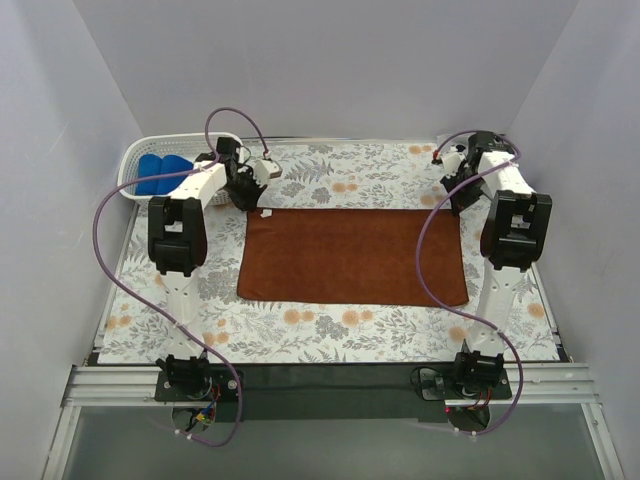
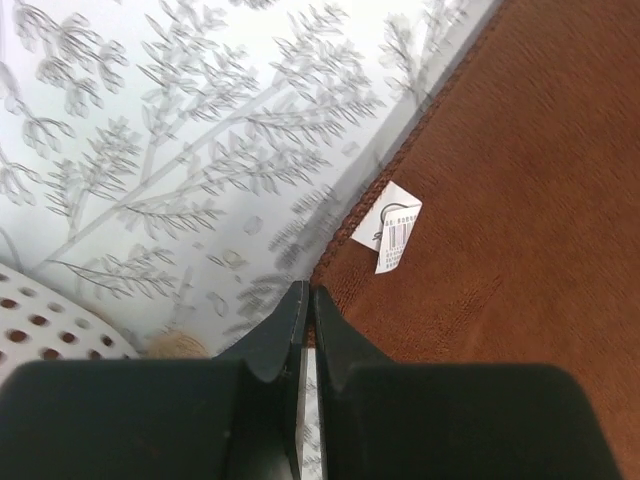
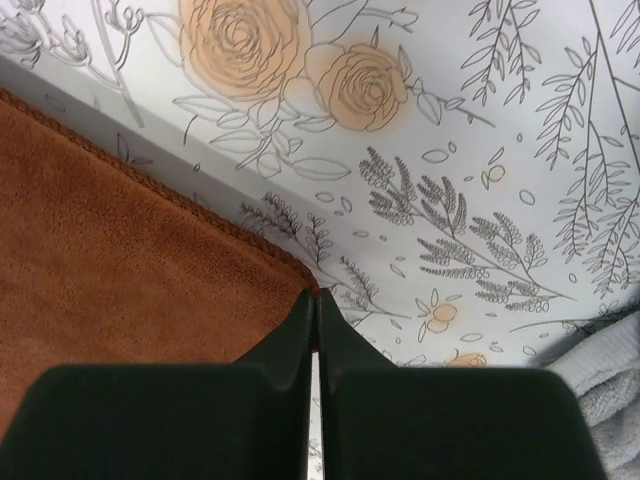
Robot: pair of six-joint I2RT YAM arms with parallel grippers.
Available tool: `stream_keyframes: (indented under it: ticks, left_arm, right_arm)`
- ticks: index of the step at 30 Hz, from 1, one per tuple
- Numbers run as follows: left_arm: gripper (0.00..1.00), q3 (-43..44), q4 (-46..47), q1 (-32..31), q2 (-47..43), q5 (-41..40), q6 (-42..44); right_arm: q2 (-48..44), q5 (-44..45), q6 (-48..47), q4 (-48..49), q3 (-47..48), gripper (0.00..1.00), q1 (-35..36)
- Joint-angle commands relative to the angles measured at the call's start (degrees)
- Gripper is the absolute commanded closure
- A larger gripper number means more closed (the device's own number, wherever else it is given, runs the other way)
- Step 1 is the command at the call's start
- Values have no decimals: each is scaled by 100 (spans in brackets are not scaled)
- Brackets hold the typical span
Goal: Roll the towels
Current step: Flatten the towel, then fold the towel
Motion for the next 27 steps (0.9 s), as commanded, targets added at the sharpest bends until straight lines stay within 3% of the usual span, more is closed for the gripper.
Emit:
stream_keyframes:
  ticks: [1, 11, 16, 22, 27]
  left_arm:
    - [100, -373, 136, 114, -913, 189, 299]
    - [100, -1191, -276, 360, -1854, 488, 1281]
    - [100, -1524, -935, 518, -2302, 742, 2029]
    - [100, -2561, -1664, 597, -2996, 734, 3110]
    - [100, -3483, -1771, 597, -3331, 707, 3314]
  right_arm:
    - [-753, -12, -258, -40, -162, 99, -30]
    - [-1764, 15, -872, -66, -1295, 99, -39]
    - [-2309, 14, -1181, -101, -2164, 99, -39]
    - [-2942, 128, -1699, -101, -3141, 99, -48]
    - [-3057, 50, -1743, -101, -3748, 99, -48]
